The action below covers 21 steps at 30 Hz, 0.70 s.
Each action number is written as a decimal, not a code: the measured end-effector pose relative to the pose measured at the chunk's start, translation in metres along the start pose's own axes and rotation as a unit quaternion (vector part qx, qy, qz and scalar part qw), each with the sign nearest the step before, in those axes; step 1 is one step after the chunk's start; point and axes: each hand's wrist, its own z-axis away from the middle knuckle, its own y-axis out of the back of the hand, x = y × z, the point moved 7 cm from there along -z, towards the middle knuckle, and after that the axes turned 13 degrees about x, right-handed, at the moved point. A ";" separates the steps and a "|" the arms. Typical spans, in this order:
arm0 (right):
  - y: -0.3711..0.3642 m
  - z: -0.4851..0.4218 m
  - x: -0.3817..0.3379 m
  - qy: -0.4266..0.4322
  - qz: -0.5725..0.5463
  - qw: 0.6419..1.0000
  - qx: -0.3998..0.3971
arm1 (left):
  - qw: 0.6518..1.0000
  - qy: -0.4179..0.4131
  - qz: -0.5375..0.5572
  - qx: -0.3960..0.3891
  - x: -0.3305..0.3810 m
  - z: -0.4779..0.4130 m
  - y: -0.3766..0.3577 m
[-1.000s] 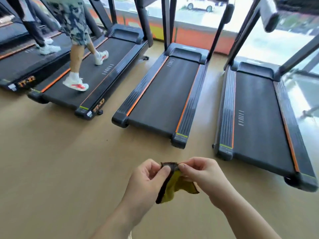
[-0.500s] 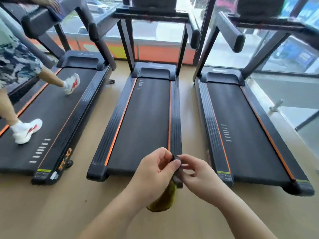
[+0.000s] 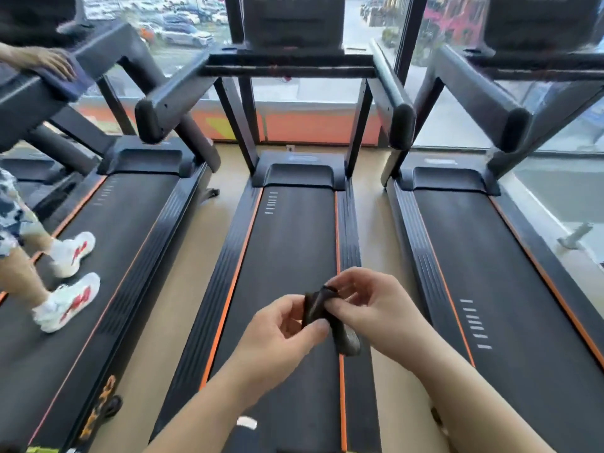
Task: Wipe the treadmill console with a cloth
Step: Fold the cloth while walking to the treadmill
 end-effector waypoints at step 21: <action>-0.057 -0.547 -0.221 -0.126 -0.181 0.974 0.053 | 0.939 0.190 0.286 0.014 0.233 -0.525 0.075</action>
